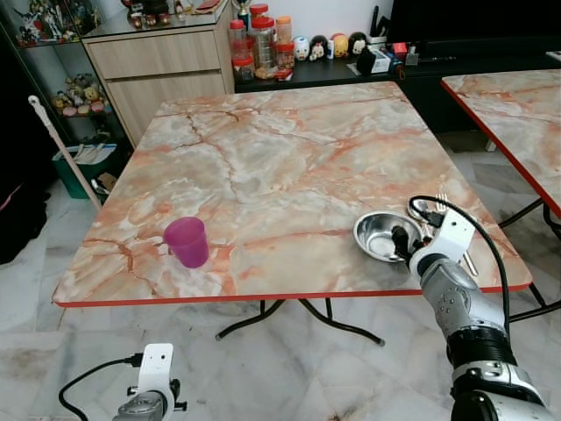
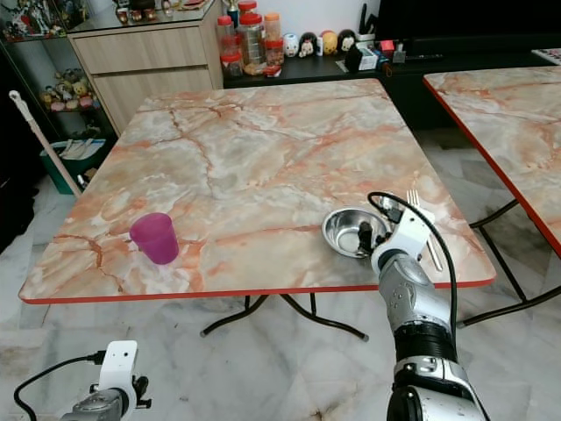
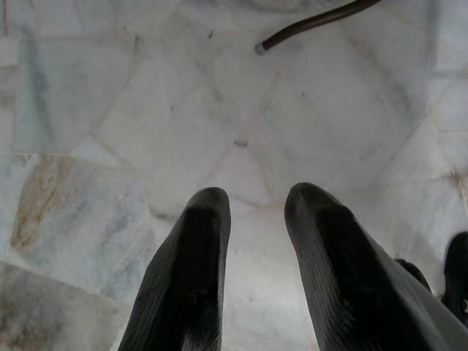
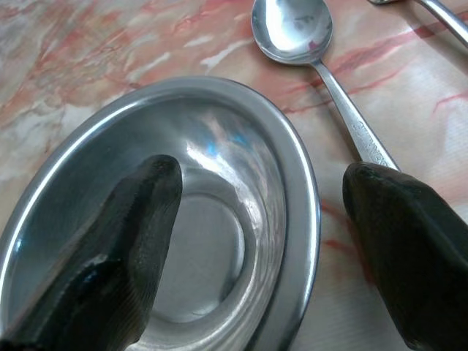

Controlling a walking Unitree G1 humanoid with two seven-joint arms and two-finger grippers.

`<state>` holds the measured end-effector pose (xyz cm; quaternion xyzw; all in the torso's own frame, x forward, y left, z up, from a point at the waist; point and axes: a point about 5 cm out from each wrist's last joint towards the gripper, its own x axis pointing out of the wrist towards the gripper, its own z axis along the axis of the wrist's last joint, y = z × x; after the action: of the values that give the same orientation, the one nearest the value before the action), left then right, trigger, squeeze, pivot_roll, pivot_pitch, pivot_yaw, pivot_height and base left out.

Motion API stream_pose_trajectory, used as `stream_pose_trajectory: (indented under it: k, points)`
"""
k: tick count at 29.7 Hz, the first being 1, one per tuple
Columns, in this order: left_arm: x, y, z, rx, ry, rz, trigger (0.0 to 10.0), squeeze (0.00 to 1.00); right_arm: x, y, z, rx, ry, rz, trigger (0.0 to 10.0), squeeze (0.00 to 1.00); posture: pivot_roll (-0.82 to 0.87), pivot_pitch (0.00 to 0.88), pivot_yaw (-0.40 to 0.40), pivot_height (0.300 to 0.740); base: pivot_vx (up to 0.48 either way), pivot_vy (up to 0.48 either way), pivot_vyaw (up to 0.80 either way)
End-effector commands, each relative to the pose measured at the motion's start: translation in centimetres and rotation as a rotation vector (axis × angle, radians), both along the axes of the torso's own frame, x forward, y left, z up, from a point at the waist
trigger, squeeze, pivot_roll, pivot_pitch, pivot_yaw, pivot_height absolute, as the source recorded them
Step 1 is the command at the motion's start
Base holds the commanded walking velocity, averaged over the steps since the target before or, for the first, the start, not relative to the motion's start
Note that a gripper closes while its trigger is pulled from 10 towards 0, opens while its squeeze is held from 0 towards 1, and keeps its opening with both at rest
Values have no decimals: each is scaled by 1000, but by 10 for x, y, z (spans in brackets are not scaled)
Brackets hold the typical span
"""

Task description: Setting the table

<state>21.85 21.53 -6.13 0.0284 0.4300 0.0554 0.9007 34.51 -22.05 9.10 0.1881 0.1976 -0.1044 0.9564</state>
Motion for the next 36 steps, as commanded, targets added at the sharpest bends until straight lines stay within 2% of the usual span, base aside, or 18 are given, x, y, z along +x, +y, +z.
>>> stream_pose_trajectory:
  k: [1,5,10,18,29,36]
  points:
    - [7,2,5,24,-9,-14,10000,0,4,2,5,12,-14,7,0,0,-75,1,82,736,0,0,0]
    - [13,2,8,24,-18,-16,10000,0,4,2,5,13,-17,7,0,0,-76,1,83,736,0,0,0]
    - [13,2,8,24,-19,-17,10000,0,5,3,5,16,-21,11,0,0,-76,1,83,736,0,0,0]
    - [0,8,2,27,2,-12,10000,0,6,4,6,15,-23,16,0,0,-75,1,81,736,0,0,0]
    - [-4,14,1,38,23,-12,10000,0,7,6,8,15,-32,21,0,0,-74,0,82,736,0,0,0]
    - [-4,7,-1,39,34,-24,10000,0,8,6,8,16,-36,22,0,0,-74,0,82,736,0,0,0]
